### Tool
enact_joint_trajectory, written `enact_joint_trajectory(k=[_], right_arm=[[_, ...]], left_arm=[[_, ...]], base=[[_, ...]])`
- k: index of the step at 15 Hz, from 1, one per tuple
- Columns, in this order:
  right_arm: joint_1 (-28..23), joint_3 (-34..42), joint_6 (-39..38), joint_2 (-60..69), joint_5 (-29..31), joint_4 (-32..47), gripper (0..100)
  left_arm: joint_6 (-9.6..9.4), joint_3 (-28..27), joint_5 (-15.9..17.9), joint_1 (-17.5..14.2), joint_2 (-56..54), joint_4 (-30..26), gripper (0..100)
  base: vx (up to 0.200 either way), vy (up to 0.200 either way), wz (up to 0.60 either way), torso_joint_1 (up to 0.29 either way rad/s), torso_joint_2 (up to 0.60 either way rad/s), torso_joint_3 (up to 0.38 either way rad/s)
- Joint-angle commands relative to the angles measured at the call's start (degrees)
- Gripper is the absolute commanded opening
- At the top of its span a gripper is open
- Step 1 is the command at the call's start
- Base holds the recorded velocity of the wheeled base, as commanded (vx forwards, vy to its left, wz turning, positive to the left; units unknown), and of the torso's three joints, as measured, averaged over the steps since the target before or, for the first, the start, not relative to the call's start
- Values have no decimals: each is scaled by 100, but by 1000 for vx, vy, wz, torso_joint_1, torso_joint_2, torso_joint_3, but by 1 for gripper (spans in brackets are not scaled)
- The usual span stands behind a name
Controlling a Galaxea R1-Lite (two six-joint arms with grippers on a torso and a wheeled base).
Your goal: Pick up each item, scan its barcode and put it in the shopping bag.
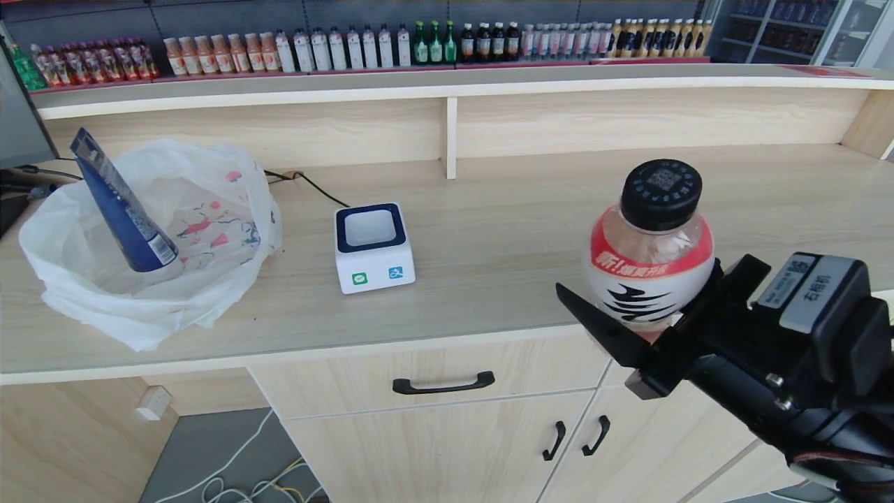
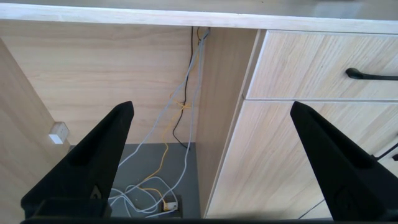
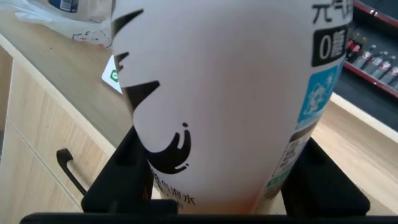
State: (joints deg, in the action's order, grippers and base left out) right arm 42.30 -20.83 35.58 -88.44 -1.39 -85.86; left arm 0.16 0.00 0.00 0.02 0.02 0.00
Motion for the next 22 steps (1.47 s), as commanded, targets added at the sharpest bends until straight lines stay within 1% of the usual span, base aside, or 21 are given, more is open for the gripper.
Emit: enact_joint_trajectory(k=[1,2,4,5,6,7,8,11,14,17,19,22], right_arm=[[120,53,212,-33,-2,-1,0],[270,97,766,-33,-2,-1,0],[446,97,1346,-33,-10,-1,0],[481,97,1513,-33,-10,-1,0],[481,97,1847,-33,-54,-10,0],[481,97,1882,-33,-63,-10,0],[498,71,2427,-50,-336,-10,0],[762,53,3420,-288,-819,-107,0],[788,88,3851,-472,-1162,-397,0],[780,-35,4387,-516,-1540,-414,0],[780,-175,4607,-507,-1795,-414,0],[780,-298,4985,-428,-1944,-414,0]], left_arm=[[2,0,0,-2,-2,0,100],[2,0,0,-2,-2,0,100],[2,0,0,-2,-2,0,100],[2,0,0,-2,-2,0,100],[2,0,0,-2,-2,0,100],[2,0,0,6,-2,0,100],[2,0,0,-2,-2,0,100],[2,0,0,6,-2,0,100],[2,0,0,6,-2,0,100],[2,0,0,-2,-2,0,100],[2,0,0,6,-2,0,100],[2,0,0,-2,-2,0,100]], base=[[0,0,0,0,0,0],[0,0,0,0,0,0],[0,0,0,0,0,0],[0,0,0,0,0,0],[0,0,0,0,0,0],[0,0,0,0,0,0],[0,0,0,0,0,0],[0,0,0,0,0,0],[0,0,0,0,0,0],[0,0,0,0,0,0],[0,0,0,0,0,0],[0,0,0,0,0,0]])
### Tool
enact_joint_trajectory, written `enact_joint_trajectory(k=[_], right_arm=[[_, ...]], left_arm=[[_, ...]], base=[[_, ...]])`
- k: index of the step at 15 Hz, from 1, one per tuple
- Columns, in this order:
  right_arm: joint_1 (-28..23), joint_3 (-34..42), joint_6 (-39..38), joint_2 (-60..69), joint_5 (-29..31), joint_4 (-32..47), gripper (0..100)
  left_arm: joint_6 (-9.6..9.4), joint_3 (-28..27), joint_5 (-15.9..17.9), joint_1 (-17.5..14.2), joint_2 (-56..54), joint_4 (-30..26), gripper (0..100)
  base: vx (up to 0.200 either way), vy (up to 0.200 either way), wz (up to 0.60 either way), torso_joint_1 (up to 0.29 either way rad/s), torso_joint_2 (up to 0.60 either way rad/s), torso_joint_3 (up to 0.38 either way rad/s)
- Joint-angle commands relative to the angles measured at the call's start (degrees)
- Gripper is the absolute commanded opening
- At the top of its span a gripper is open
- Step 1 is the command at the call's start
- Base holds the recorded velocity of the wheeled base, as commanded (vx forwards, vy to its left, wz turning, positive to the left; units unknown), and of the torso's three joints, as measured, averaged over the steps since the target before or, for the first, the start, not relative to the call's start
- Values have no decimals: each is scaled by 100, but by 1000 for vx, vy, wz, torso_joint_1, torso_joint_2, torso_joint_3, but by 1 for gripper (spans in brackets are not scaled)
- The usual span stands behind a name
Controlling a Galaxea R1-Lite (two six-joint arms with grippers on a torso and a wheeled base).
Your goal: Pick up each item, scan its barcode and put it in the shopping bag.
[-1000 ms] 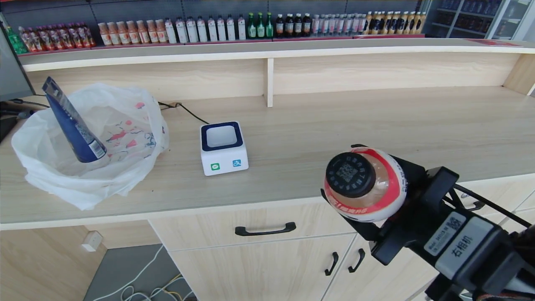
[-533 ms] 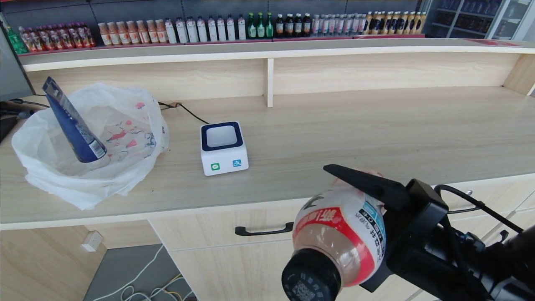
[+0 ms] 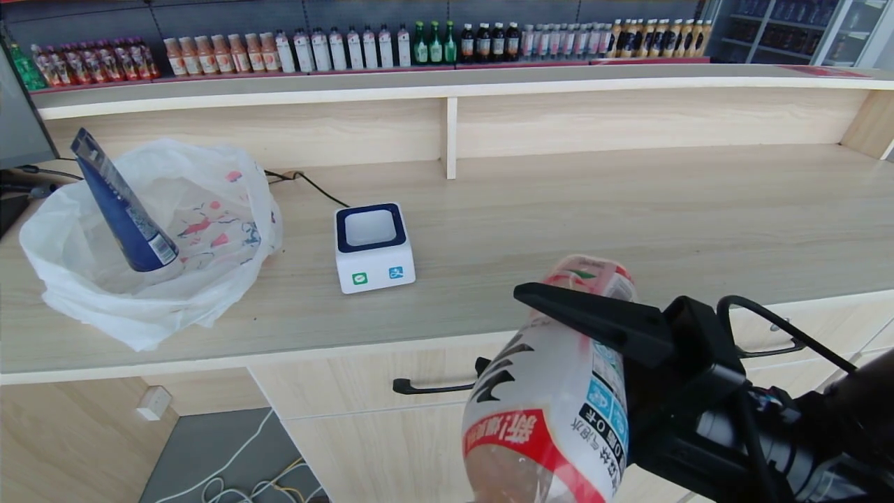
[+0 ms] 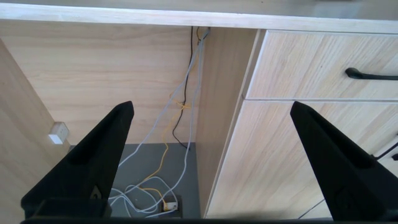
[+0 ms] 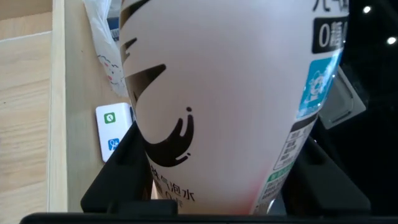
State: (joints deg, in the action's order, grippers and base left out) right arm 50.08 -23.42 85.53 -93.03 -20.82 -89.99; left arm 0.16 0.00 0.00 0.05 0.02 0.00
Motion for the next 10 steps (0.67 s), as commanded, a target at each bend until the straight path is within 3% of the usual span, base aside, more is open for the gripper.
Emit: enact_joint_trajectory(k=[1,10], right_arm=[[2,-49,139,65,-10,-1,0],[2,-84,394,136,-10,8,0]], left_arm=[[2,0,0,-5,-2,0,100],[2,0,0,4,-2,0,100]], base=[[0,0,0,0,0,0],[0,0,0,0,0,0]])
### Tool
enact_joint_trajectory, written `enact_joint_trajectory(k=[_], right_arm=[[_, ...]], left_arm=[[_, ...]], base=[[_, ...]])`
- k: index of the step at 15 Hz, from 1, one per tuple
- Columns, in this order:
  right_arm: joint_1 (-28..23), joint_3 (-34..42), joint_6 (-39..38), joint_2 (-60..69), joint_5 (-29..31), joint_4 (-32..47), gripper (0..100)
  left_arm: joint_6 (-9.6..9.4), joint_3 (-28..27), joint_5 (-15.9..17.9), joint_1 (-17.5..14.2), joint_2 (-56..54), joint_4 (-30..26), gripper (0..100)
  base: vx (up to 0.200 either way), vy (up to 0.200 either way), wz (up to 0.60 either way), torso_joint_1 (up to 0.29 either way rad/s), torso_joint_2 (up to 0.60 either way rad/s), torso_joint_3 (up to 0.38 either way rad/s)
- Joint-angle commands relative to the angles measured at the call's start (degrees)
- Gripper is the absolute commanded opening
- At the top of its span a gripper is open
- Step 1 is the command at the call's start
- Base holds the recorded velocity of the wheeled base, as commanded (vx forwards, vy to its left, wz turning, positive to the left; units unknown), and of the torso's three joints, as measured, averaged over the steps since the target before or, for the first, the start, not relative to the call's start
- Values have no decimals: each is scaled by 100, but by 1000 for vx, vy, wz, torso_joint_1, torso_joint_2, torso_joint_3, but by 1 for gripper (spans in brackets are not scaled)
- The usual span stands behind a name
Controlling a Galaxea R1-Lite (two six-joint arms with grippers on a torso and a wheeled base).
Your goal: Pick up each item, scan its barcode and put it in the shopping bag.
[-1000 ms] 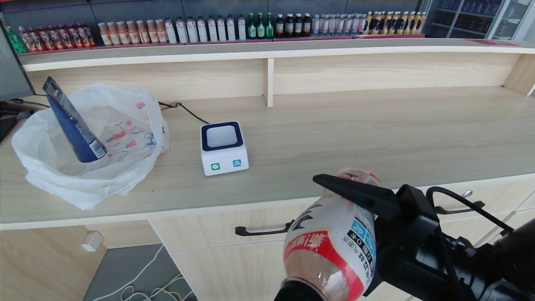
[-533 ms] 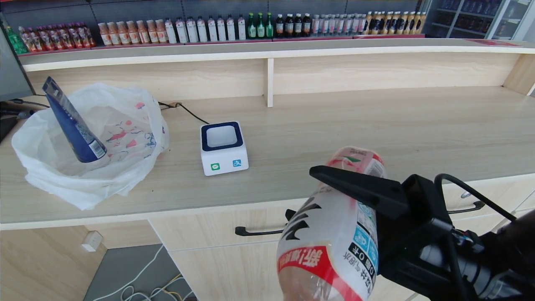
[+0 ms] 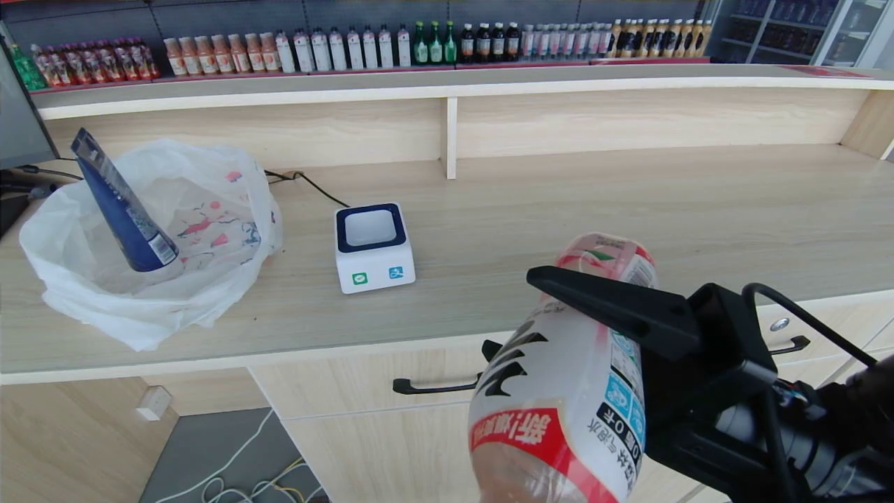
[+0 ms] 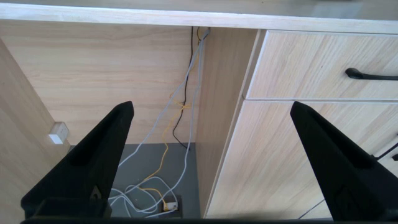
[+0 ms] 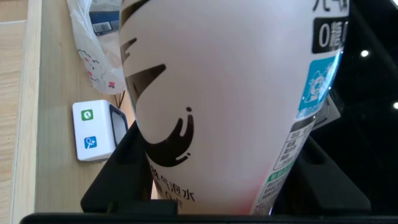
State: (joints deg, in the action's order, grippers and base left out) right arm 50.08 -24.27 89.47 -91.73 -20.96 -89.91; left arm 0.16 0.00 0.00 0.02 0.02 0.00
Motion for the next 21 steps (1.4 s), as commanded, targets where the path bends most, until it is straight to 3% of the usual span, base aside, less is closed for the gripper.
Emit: enact_joint_trajectory(k=[1,16,21], right_arm=[[2,1,18,6,-5,-9,0],[2,19,-26,6,4,17,0],[-16,124,-1204,-143,39,-9,0]], left_arm=[[2,0,0,6,-2,0,100],[2,0,0,6,-2,0,100],[2,0,0,-2,-2,0,100]], base=[[0,0,0,0,0,0],[0,0,0,0,0,0],[0,0,0,0,0,0]])
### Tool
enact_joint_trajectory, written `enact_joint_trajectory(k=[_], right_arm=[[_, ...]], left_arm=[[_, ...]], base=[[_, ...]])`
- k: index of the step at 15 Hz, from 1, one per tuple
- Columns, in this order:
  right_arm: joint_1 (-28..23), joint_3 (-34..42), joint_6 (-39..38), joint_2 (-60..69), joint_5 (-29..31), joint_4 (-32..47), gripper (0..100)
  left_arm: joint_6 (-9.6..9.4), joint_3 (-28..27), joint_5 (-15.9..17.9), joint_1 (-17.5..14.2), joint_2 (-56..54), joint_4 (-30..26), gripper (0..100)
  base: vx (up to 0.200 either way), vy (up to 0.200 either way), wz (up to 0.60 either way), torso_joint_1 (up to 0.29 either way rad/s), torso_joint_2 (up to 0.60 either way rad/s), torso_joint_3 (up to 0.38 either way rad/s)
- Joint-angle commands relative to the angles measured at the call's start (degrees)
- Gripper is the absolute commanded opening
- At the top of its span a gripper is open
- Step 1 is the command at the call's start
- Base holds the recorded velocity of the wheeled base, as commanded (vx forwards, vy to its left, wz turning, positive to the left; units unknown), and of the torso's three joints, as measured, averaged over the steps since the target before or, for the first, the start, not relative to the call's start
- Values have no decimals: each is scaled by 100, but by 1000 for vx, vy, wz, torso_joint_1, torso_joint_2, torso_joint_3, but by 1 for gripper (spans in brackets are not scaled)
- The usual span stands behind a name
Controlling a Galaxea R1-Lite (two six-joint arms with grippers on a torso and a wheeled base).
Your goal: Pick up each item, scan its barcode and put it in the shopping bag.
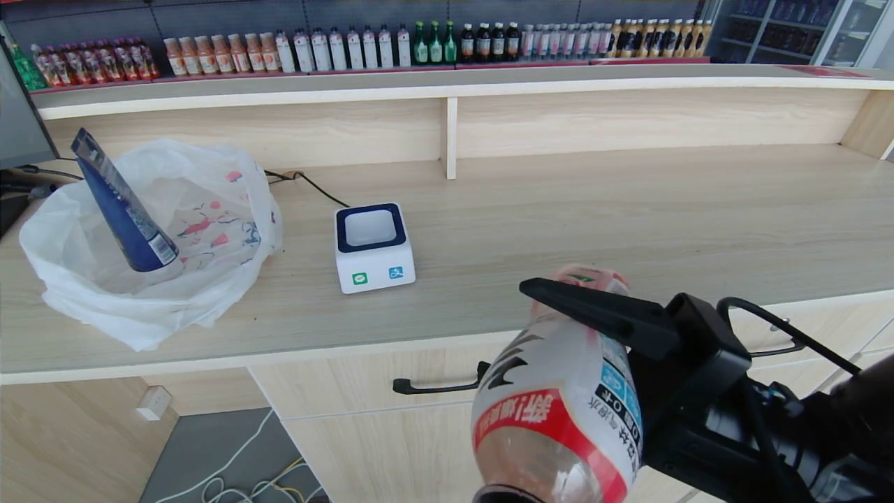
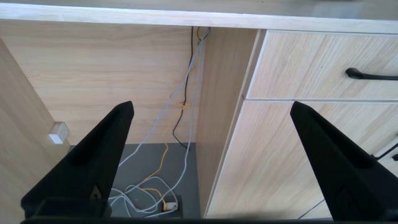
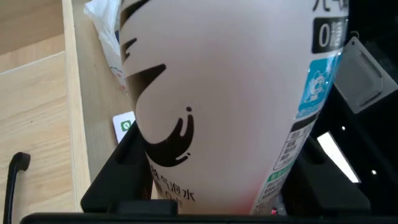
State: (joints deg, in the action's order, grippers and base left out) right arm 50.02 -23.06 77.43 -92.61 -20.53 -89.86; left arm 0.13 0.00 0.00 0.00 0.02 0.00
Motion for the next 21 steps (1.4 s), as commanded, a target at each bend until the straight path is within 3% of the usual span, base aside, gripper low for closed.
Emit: enact_joint_trajectory(k=[1,4,5,8,10,15,18,21], right_arm=[[-27,13,-334,-82,5,-14,0],[-62,-216,-1679,-64,269,-14,0],[-62,-313,-2672,33,770,-14,0],[-62,-392,-4421,173,1816,-14,0],[-370,-339,-5344,138,2009,-14,0],[-1064,-471,-6812,77,1991,258,0],[-1469,-532,-7234,24,2009,249,0],[-1548,-884,-7278,-82,2018,65,0]], left_arm=[[4,0,0,0,-2,0,100],[4,0,0,0,-2,0,100],[4,0,0,0,-2,0,100],[4,0,0,0,-2,0,100],[4,0,0,0,-2,0,100],[4,0,0,0,-2,0,100],[4,0,0,9,-2,0,100],[4,0,0,0,-2,0,100]], base=[[0,0,0,0,0,0],[0,0,0,0,0,0],[0,0,0,0,0,0],[0,0,0,0,0,0],[0,0,0,0,0,0],[0,0,0,0,0,0],[0,0,0,0,0,0],[0,0,0,0,0,0]])
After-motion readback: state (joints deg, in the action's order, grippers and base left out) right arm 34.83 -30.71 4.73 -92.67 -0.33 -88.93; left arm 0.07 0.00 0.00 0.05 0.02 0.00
